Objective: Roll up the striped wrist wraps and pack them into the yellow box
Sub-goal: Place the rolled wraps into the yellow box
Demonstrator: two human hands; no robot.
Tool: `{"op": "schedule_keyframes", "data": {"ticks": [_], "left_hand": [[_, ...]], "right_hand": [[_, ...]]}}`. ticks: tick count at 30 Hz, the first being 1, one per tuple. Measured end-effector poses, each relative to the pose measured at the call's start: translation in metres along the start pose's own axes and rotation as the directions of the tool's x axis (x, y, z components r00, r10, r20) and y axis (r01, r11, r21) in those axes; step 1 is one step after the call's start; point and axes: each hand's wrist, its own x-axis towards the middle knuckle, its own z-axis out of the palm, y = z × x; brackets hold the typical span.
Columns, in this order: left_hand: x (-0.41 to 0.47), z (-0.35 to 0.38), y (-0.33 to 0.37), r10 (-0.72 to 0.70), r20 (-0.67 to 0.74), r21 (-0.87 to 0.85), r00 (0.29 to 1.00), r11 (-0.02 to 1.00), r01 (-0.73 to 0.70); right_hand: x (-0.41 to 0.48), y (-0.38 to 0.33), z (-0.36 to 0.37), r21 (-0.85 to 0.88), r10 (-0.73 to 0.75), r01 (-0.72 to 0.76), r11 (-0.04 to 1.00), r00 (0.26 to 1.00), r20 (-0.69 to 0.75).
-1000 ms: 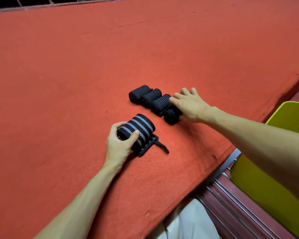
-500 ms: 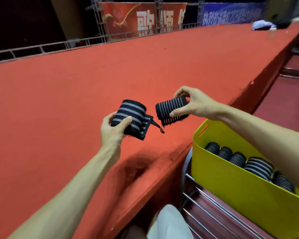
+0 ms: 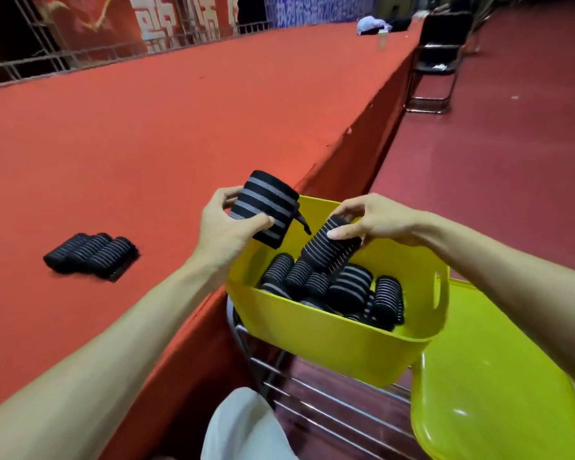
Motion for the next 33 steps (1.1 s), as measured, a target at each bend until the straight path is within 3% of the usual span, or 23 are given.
{"op": "schedule_keyframes", "data": {"ticks": [4, 7, 9, 11, 18, 22, 25, 30, 31, 33], "left_hand": [[0.010, 0.027, -0.005, 0.000, 0.088, 0.003, 0.996, 1.000, 0.000], [0.017, 0.037, -0.013, -0.003, 0.131, 0.029, 0.991, 1.000, 0.000], [0.018, 0.040, -0.017, -0.004, 0.144, 0.048, 0.990, 0.999, -0.003], [0.018, 0.040, -0.019, -0.002, 0.156, 0.055, 0.988, 0.998, -0.006], [0.017, 0.028, -0.023, 0.015, 0.147, 0.057, 0.989, 0.998, -0.023], [0.016, 0.022, -0.025, 0.011, 0.127, 0.035, 0.992, 0.999, -0.016], [0.016, 0.018, -0.025, -0.002, 0.121, 0.036, 0.993, 0.999, -0.002], [0.014, 0.011, -0.024, -0.024, 0.108, 0.024, 0.994, 0.999, 0.022], [0.013, 0.010, -0.023, -0.029, 0.106, 0.024, 0.994, 0.999, 0.027], [0.012, 0.006, -0.022, -0.039, 0.098, 0.017, 0.994, 0.999, 0.037]], "right_hand": [[-0.003, 0.017, -0.016, -0.259, 0.192, -0.151, 0.954, 0.971, 0.143], [-0.003, 0.026, -0.018, -0.422, 0.455, -0.297, 0.857, 0.819, 0.348], [-0.003, 0.031, -0.008, -0.512, 0.566, -0.341, 0.788, 0.727, 0.388], [0.000, 0.038, 0.003, -0.588, 0.620, -0.344, 0.732, 0.694, 0.365], [0.007, 0.050, 0.041, -0.772, 0.646, -0.201, 0.603, 0.691, 0.324], [0.011, 0.063, 0.055, -0.862, 0.687, -0.118, 0.493, 0.661, 0.303], [0.009, 0.070, 0.062, -0.934, 0.719, -0.018, 0.356, 0.644, 0.261], [0.003, 0.051, 0.067, -0.942, 0.566, 0.277, 0.188, 0.754, 0.334], [0.004, 0.048, 0.065, -0.940, 0.538, 0.288, 0.181, 0.771, 0.340], [0.010, 0.042, 0.054, -0.935, 0.435, 0.227, 0.272, 0.838, 0.330]]}}
